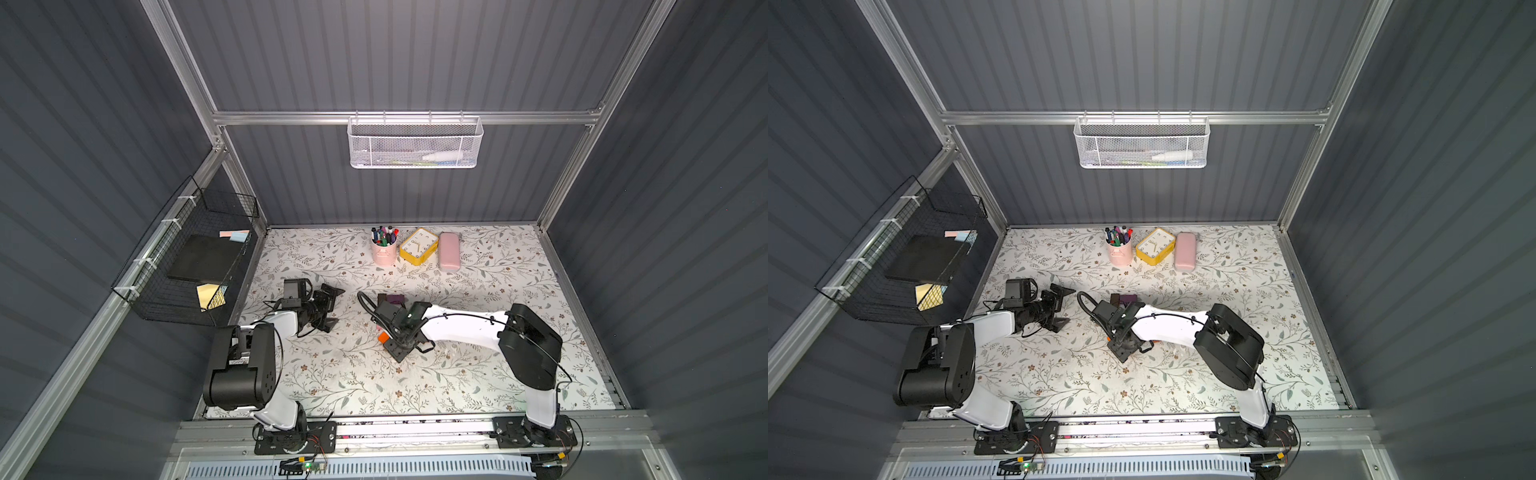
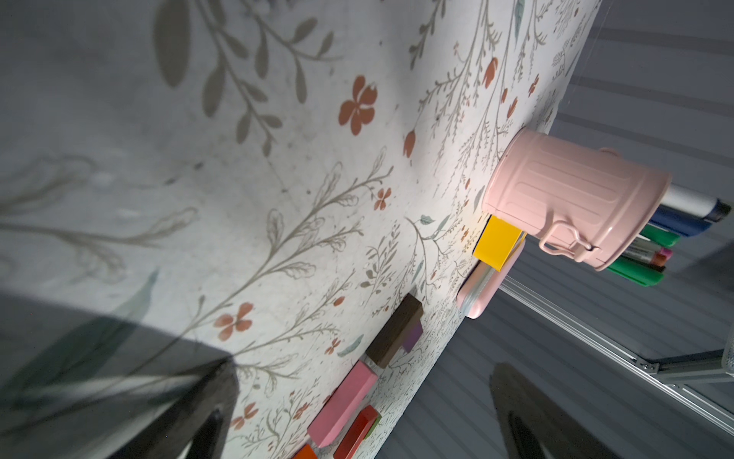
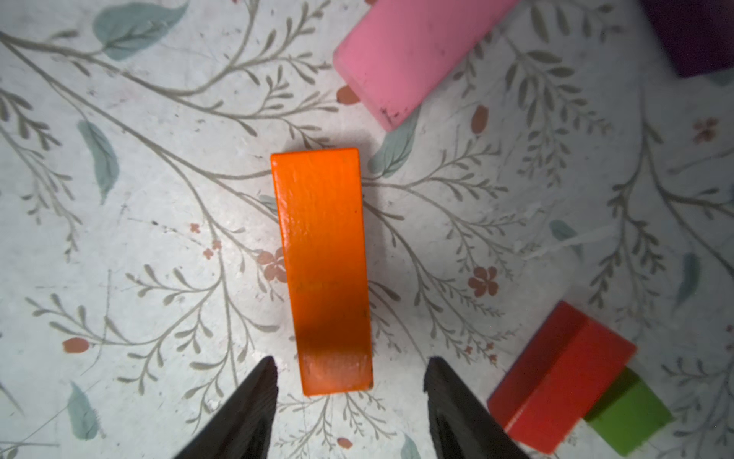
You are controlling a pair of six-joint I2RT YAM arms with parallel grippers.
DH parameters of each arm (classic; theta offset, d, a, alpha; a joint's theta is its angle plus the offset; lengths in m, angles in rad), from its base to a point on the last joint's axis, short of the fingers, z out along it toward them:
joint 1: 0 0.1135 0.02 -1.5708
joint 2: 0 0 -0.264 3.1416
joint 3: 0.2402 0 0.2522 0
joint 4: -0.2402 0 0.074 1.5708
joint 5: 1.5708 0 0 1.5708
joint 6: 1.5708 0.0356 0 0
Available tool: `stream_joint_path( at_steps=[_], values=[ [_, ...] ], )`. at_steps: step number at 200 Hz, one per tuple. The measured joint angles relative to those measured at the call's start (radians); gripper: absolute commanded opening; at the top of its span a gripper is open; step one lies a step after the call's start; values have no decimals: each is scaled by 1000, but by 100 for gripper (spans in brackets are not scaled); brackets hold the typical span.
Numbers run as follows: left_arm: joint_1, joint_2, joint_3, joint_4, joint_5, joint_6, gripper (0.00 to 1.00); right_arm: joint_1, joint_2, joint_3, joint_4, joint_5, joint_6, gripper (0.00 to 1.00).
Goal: Assemble the number 6 with building blocks
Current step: Assemble the building block at the center of the board.
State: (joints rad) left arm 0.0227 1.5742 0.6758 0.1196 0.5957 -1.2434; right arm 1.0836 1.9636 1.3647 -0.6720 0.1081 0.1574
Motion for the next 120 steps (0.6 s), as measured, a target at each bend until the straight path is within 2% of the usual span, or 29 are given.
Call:
stream_joint_path(
  at_steps=[120],
  values=[
    [0,0,0,0,0,7,99,-22,24,-7,-9,37,8,61]
  ],
)
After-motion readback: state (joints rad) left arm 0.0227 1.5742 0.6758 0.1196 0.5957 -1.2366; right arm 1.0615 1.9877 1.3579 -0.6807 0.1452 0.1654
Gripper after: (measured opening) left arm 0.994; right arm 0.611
